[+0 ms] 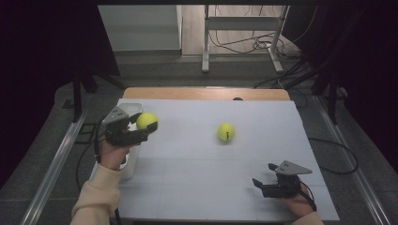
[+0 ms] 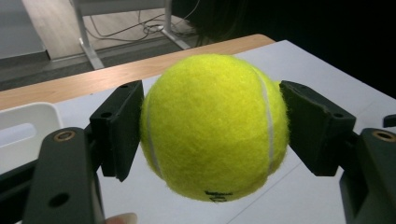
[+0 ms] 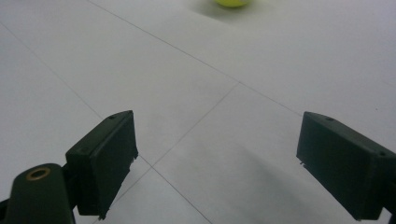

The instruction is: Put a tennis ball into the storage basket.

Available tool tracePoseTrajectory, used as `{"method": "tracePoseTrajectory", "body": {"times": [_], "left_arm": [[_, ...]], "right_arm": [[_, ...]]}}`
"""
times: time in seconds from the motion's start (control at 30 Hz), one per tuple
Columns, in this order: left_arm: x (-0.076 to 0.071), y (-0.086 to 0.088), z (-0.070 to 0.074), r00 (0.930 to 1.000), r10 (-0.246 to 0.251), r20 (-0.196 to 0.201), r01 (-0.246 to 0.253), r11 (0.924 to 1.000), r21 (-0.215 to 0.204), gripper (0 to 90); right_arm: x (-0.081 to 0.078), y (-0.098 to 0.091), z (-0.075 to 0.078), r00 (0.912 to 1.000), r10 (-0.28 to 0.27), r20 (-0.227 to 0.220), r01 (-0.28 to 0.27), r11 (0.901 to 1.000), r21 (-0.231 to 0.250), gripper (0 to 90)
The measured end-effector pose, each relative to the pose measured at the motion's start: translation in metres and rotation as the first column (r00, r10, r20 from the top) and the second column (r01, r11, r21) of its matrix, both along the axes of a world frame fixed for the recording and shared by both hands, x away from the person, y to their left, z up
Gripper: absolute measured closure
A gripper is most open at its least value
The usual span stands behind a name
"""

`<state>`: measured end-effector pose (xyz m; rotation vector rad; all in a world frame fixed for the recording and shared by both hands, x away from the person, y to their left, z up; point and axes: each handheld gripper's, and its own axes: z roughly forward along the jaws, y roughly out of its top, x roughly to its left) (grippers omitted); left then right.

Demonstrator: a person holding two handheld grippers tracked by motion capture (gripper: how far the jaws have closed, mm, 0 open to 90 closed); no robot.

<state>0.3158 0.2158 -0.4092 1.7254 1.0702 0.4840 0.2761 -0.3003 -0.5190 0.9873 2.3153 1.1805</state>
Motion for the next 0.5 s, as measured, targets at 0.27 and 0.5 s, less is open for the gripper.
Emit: {"method": "tracePoseTrajectory", "body": {"times": [0.27, 0.5], "left_arm": [[0.008, 0.011, 0.005, 0.9988, 0.048, -0.011, -0.048, 0.9985, 0.024, 26.5], [0.019, 0.019, 0.007, 0.9965, 0.078, -0.030, -0.077, 0.9965, 0.032, 26.6]], "right_arm": [[0.000, 0.001, 0.002, 1.0000, 0.002, 0.005, -0.002, 1.0000, 0.002, 12.7], [0.000, 0.003, 0.001, 1.0000, 0.006, 0.006, -0.006, 1.0000, 0.001, 12.7]]}}
